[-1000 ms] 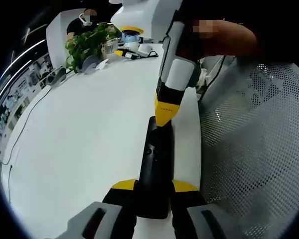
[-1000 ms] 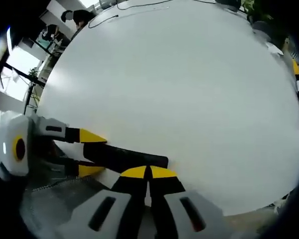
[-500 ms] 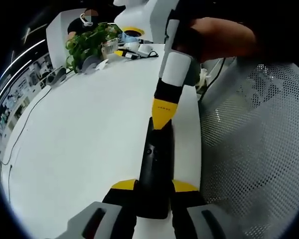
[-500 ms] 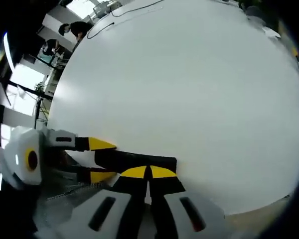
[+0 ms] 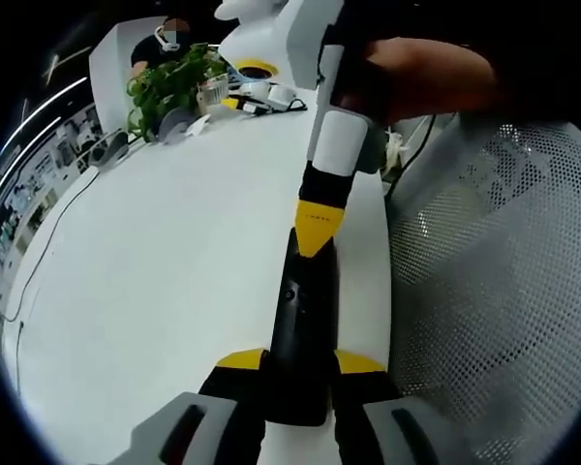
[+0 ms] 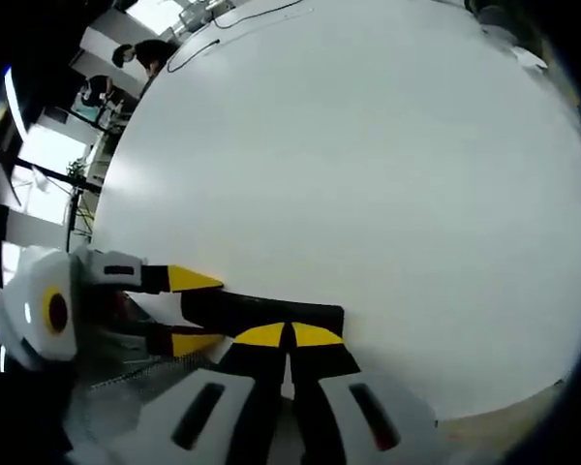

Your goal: Press the specified remote control buttons in sequence, fully releasing each button before pressing the next.

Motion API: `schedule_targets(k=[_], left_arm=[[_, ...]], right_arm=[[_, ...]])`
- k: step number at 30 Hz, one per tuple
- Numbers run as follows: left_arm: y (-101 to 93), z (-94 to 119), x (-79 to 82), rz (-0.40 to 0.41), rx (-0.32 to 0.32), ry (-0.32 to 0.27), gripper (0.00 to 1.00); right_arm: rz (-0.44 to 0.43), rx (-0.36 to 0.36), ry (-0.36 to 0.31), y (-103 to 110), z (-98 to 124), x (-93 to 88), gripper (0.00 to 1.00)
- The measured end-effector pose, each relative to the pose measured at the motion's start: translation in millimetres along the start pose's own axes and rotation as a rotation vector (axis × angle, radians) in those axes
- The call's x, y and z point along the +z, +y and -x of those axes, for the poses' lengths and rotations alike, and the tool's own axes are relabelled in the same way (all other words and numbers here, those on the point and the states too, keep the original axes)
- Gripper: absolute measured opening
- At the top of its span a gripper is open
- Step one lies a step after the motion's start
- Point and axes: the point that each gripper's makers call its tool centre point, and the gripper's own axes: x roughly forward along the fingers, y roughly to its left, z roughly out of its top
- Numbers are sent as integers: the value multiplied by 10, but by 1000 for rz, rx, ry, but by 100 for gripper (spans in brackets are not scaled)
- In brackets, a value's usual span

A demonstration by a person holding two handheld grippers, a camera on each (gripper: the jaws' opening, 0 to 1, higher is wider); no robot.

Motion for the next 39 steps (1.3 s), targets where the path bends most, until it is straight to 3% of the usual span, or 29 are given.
schedule_targets(k=[9,31,39], left_arm=[[-1,-3,1,-2,0,9,25],[4,-1,9,2,1,-11,25],[5,3,9,4,0,-32,25]], right_arm=[[85,-42,-12,11,-11,-1,0],[90,-43,12,1,-6,4,0],[54,-22,-1,7,9,36,0]])
